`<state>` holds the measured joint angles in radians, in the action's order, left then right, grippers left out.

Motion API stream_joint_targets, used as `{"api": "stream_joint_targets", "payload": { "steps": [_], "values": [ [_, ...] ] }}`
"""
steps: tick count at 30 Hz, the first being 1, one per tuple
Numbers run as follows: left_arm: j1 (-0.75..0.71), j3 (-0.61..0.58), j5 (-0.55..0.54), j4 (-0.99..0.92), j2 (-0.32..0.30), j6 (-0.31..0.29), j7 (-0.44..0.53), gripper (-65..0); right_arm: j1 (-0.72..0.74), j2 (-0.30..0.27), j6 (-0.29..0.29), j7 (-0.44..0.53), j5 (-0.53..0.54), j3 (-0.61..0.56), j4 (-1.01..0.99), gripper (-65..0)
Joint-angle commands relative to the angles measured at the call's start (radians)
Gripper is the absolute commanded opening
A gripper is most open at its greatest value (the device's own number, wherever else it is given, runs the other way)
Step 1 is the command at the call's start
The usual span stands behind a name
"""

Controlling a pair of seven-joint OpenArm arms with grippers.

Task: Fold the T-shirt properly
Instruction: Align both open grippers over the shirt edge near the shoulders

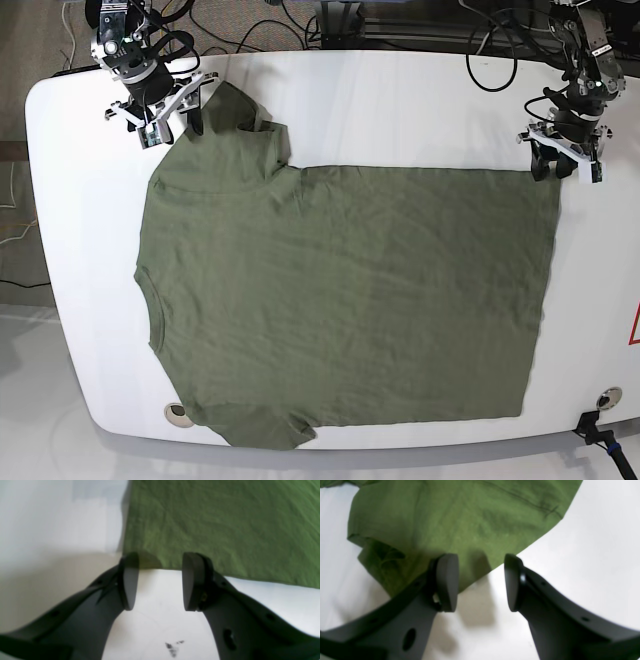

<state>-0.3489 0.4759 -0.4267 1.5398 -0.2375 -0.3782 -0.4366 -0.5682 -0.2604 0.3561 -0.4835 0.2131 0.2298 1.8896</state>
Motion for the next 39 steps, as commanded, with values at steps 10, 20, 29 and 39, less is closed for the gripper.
{"api": "stream_joint_targets", "payload": {
  "steps": [10,20,29,39],
  "values": [
    [0.002,0.002,-0.014,-0.009,-0.031,-0.009,0.039,-40.3,0.006,-0.002,0.004,0.011,0.003,0.003,0.006,-35.5],
    [0.042,0.009,-0.016,-0.118,-0.04,-0.028,0.067,-40.6,0.008,0.005,0.006,0.005,0.002,0.004,-0.001,-35.6],
    [0.13,0.008,-0.018,-0.229,-0.034,-0.054,0.053,-40.4,0.008,0.006,0.005,0.007,0.001,0.003,-0.002,-35.4],
    [0.173,-0.008,-0.028,-0.303,-0.019,-0.07,-0.028,-42.8,0.011,0.006,-0.001,-0.008,0.016,0.002,-0.007,-36.0]
  ]
}}
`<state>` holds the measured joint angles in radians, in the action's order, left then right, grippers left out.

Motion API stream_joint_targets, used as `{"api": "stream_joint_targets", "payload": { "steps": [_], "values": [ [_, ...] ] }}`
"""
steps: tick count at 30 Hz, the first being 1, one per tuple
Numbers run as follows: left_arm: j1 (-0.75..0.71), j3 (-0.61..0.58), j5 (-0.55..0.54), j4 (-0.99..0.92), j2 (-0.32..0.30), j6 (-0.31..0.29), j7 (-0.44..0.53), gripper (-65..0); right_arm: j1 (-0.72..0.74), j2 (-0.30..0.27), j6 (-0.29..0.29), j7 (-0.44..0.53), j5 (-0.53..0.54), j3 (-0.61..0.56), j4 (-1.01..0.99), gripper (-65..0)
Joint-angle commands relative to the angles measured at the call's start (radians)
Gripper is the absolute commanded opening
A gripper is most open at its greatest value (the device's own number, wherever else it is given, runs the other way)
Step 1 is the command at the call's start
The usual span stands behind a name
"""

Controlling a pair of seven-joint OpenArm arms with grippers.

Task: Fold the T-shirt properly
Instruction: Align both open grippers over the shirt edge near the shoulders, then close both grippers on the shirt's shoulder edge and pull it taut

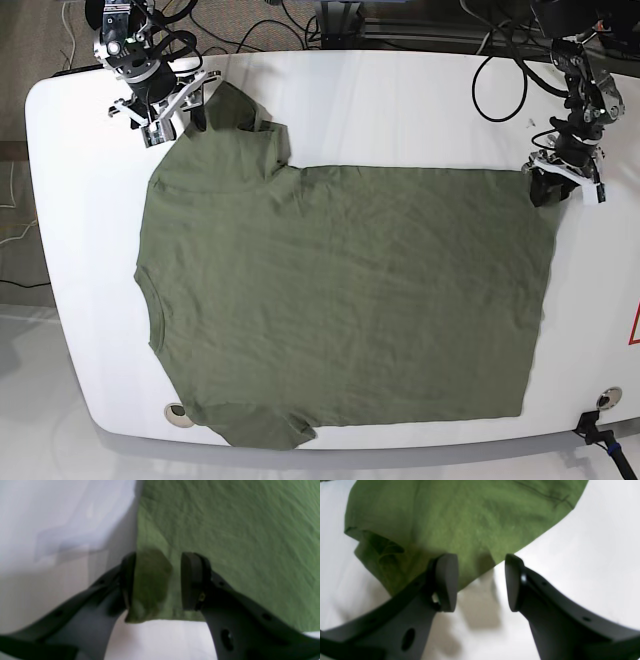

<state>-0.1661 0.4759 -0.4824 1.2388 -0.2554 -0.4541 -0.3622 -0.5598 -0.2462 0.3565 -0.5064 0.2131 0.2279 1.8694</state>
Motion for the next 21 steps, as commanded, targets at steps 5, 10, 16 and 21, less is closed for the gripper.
{"api": "stream_joint_targets", "payload": {
  "steps": [5,10,16,21],
  "values": [
    [-0.006,-0.004,0.026,-0.002,-0.002,0.009,-0.129,-58.2,0.007,-0.01,0.0,0.01,0.048,0.004,0.01,-36.5],
    [-0.002,-0.005,0.028,-0.003,-0.006,0.008,-0.102,-63.2,0.01,-0.009,0.004,-0.007,0.057,0.003,0.014,-36.5],
    [-0.003,-0.003,0.032,-0.003,-0.007,0.006,-0.109,-65.0,0.036,-0.004,0.073,-0.033,0.085,0.04,-0.055,-36.6],
    [0.001,-0.006,0.031,-0.001,-0.013,0.007,-0.107,-65.0,0.045,0.007,0.102,-0.051,0.099,0.074,-0.09,-36.4]
  ]
}}
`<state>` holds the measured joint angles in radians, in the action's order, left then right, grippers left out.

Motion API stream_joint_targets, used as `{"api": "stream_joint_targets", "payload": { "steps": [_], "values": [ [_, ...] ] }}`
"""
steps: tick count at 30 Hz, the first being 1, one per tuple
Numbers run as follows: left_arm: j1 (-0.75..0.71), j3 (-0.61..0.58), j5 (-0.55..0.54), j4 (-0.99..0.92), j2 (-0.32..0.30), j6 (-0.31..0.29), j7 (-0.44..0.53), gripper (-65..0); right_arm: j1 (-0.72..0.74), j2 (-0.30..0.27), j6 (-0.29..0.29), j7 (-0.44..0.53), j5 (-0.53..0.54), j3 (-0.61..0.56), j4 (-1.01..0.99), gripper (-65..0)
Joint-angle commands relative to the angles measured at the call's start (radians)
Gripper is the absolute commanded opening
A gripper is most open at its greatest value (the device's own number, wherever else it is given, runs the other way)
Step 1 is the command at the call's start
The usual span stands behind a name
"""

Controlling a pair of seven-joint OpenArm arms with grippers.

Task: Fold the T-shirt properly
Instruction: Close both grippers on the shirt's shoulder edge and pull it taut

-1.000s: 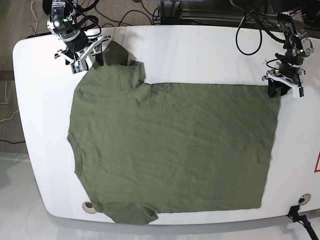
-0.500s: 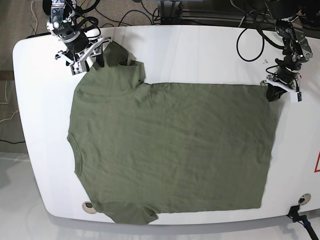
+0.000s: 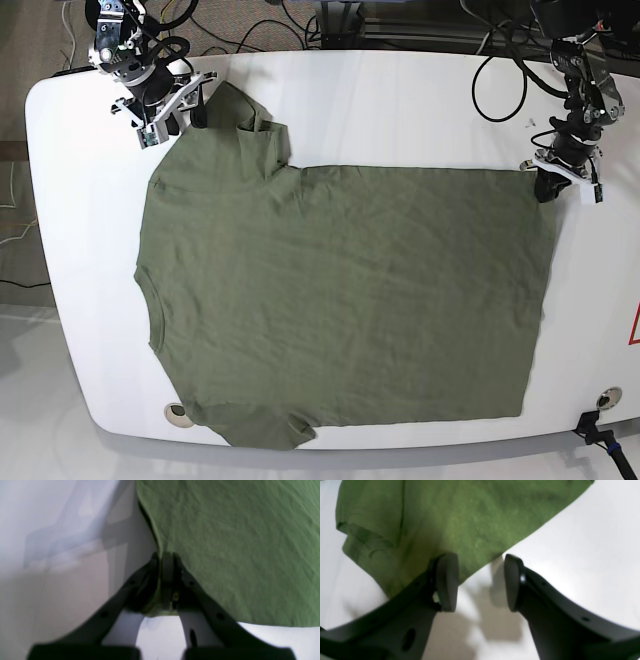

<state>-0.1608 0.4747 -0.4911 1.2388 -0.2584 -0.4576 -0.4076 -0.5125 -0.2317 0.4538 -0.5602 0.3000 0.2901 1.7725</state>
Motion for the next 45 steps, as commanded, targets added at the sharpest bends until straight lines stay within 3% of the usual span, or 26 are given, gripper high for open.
{"api": "stream_joint_targets", "payload": {
  "steps": [1,6,7,13,20,29,36,37,41,45],
  "values": [
    [-0.004,-0.003,0.041,-0.002,-0.01,0.01,-0.063,-65.0,-0.002,-0.006,0.003,0.004,0.016,0.018,0.006,-36.5],
    [-0.011,0.0,0.04,0.006,-0.015,0.01,-0.047,-65.0,-0.006,-0.009,0.01,-0.002,0.026,0.044,0.026,-41.6],
    [-0.008,0.002,0.024,0.005,-0.007,0.003,-0.039,-65.0,0.003,-0.003,0.001,-0.019,0.015,0.037,0.015,-36.1],
    [-0.008,0.003,0.018,0.003,-0.008,-0.006,-0.058,-65.0,0.021,-0.005,-0.001,-0.024,0.018,0.039,-0.002,-37.4],
    [-0.008,0.005,0.014,0.006,-0.009,-0.01,-0.059,-65.0,0.037,-0.003,0.0,-0.028,0.014,0.041,-0.034,-49.4],
    [-0.014,0.006,0.008,0.001,-0.009,-0.012,-0.059,-65.0,0.086,0.002,0.0,-0.034,0.015,0.047,-0.144,-44.9],
    [-0.018,0.012,0.005,0.014,-0.011,-0.006,-0.051,-65.0,0.11,0.015,0.008,-0.038,0.014,0.049,-0.219,-54.8],
    [-0.018,0.005,-0.01,0.004,-0.011,-0.013,-0.023,-65.0,0.125,0.006,0.011,0.043,0.058,0.054,-0.187,-53.4],
    [-0.018,0.002,-0.008,-0.003,-0.012,-0.017,-0.02,-65.0,0.123,0.008,0.01,0.025,0.057,0.053,-0.191,-65.0],
    [-0.022,0.003,-0.015,-0.003,-0.012,-0.02,-0.02,-65.0,0.13,0.005,0.0,-0.009,0.055,0.064,-0.192,-65.0]
  ]
}}
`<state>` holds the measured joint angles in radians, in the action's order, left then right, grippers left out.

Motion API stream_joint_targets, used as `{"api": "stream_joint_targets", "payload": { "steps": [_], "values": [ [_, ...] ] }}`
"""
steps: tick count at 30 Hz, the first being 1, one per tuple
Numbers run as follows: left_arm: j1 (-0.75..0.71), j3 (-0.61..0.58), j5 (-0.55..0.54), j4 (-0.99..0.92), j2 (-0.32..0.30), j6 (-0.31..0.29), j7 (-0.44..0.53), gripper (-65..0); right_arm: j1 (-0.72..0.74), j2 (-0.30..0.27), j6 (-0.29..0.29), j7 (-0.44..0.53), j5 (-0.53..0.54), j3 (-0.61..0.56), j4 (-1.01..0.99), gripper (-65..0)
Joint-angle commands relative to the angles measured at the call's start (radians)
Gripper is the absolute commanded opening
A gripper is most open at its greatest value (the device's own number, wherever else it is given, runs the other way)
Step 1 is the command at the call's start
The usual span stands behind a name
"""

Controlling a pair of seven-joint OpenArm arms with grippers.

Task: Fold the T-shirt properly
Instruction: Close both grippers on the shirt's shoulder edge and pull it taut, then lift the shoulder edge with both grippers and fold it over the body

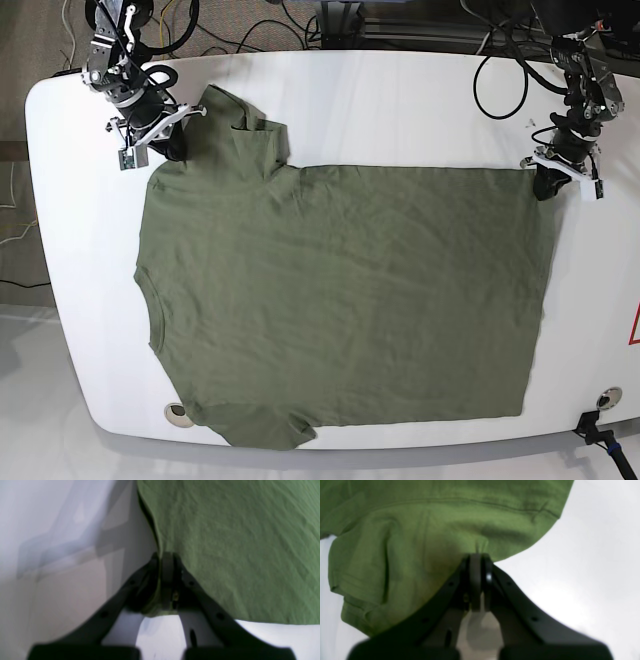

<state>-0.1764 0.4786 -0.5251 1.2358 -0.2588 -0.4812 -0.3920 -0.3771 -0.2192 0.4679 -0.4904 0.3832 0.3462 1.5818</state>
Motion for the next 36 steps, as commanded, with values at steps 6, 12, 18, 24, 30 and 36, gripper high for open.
{"api": "stream_joint_targets", "payload": {
  "steps": [6,12,18,24,30,36],
  "values": [
    [-0.021,0.0,0.019,0.012,-0.012,-0.005,-0.032,-65.0,-0.016,-0.005,-0.016,-0.115,-0.029,0.111,0.0,-65.0],
    [-0.076,0.0,0.022,0.099,-0.009,-0.006,-0.042,-65.0,-0.069,-0.006,-0.011,-0.106,-0.029,0.134,0.061,-65.0],
    [-0.168,0.025,0.018,0.213,0.006,-0.006,-0.056,-65.0,-0.141,-0.005,-0.008,-0.089,-0.025,0.15,0.172,-65.0],
    [-0.256,0.05,0.018,0.28,0.017,-0.007,-0.107,-65.0,-0.202,-0.004,0.011,-0.094,0.021,0.178,0.224,-65.0],
    [-0.349,0.126,-0.02,0.393,0.021,-0.027,-0.129,-65.0,-0.253,-0.004,0.017,-0.114,0.119,0.209,0.262,-65.0],
    [-0.435,0.246,-0.054,0.475,0.046,-0.045,-0.149,-65.0,-0.285,-0.005,0.021,-0.146,0.208,0.221,0.287,-65.0]
  ]
}}
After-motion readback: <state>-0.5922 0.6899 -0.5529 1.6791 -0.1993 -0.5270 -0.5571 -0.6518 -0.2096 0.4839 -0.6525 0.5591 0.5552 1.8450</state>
